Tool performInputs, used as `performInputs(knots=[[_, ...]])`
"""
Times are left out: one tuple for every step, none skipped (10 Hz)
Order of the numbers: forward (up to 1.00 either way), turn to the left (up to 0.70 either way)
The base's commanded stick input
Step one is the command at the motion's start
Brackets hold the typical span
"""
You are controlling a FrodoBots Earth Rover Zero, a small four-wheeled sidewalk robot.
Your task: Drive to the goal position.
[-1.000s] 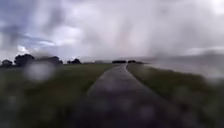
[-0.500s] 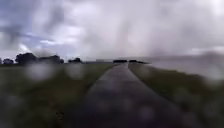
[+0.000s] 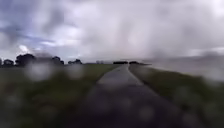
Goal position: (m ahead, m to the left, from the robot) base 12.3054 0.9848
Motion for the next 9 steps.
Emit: performInputs(knots=[[0.7,0.0],[0.7,0.0],[0.7,0.0],[0.7,0.0],[0.7,0.0],[0.7,0.0],[0.7,0.0],[0.7,0.0],[0.7,0.0]])
